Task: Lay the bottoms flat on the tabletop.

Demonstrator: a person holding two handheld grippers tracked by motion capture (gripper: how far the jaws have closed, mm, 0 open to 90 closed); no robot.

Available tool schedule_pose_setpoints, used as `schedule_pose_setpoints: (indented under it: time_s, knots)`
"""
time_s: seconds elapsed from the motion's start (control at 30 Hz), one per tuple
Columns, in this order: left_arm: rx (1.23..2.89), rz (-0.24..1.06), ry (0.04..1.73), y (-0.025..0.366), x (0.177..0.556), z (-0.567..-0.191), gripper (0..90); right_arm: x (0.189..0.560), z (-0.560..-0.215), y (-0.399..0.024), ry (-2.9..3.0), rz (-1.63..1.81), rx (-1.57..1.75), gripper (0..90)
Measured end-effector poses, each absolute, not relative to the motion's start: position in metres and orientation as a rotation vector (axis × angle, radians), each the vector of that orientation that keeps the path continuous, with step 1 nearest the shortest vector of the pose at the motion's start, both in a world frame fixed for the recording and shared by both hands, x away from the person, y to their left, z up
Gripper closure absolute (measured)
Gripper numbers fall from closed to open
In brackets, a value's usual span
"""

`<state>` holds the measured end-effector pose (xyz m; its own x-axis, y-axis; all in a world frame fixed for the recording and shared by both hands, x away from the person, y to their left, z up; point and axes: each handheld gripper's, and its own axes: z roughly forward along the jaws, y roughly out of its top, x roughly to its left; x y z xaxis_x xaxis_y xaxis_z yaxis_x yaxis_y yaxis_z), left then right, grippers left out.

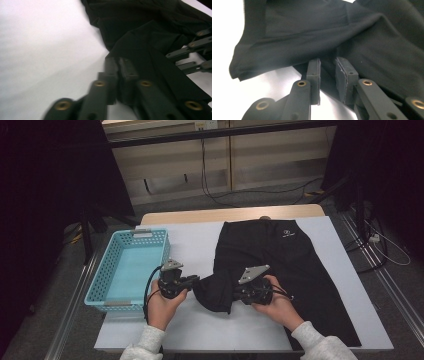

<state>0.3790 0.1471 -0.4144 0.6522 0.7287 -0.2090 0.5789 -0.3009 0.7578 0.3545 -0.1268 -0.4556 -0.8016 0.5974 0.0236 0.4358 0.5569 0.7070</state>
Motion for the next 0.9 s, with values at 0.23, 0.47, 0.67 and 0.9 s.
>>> schedule_pose_setpoints:
  time_s: [0.23,0.47,0.67,0.9]
  knots:
    - [2.069,0.181,0.982,0.132,0.378,-0.424,49.2,0.356,-0.456,-0.127,2.580,1.074,0.850,89.9]
    - [2.156,0.151,0.992,0.121,0.382,-0.447,59.2,0.351,-0.451,-0.129,2.609,1.059,0.828,90.0]
    - [2.165,0.146,1.034,0.122,0.386,-0.451,80.5,0.351,-0.450,-0.134,2.577,1.091,0.858,89.0]
    - [2.174,0.137,1.050,0.117,0.386,-0.451,90.0,0.358,-0.457,-0.125,2.512,1.161,0.929,70.4]
